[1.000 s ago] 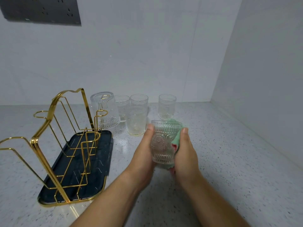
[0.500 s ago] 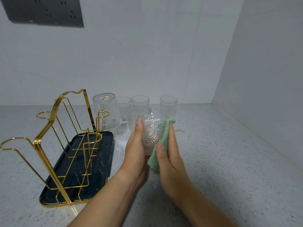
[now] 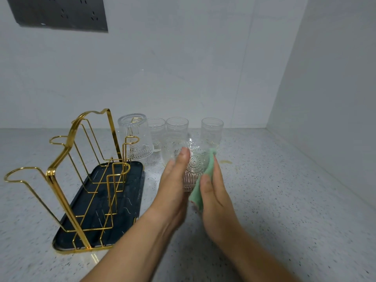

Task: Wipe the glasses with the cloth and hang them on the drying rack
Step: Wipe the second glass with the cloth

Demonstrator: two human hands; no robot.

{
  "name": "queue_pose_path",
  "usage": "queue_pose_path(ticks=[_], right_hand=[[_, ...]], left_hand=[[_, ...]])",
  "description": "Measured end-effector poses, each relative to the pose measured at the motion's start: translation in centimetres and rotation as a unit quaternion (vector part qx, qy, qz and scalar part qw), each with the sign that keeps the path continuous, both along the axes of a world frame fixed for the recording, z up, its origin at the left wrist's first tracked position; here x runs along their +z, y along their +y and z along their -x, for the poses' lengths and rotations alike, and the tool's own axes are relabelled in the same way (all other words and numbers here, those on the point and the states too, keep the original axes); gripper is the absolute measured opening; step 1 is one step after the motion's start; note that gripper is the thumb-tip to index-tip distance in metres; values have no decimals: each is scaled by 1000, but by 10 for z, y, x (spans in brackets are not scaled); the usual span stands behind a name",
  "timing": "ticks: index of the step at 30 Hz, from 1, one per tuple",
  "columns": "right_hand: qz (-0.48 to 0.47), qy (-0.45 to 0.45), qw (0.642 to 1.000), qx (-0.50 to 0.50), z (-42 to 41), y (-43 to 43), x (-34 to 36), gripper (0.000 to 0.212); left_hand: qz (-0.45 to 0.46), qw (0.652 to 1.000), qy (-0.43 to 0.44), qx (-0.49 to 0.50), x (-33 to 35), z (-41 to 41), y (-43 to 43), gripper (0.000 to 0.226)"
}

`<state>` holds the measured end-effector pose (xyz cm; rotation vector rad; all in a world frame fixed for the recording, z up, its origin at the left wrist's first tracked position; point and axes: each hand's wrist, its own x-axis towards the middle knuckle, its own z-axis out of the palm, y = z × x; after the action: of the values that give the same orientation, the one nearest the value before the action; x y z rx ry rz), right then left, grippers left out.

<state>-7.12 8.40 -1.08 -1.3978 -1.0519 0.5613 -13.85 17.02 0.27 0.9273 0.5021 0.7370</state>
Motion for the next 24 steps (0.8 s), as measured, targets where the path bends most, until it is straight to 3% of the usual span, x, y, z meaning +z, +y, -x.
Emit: queue_pose_path(ticks=[4, 9, 13, 17, 21, 24], right_hand=[[-36, -20, 999, -28, -6, 1, 5, 64], [-48, 74, 994, -62, -24, 4, 17, 46], [-44, 43, 995, -81, -22, 6, 11, 45], [-77, 13, 991, -111, -17, 4, 6, 42], [-135, 1, 985, -106, -10, -2, 16, 52], [-176, 22, 979, -106, -22, -3, 28, 42]], left_hand=[[-33, 998, 34, -30, 2, 0, -4, 77], [-50, 997, 41, -34, -7, -5, -9, 86], [-51, 997, 36, -49, -5, -4, -10, 76], [-18, 1000, 16, -2, -3, -6, -12, 69], [-40, 999, -25, -13, -4, -4, -8, 54], [-69, 997, -27, -27, -6, -5, -8, 61]])
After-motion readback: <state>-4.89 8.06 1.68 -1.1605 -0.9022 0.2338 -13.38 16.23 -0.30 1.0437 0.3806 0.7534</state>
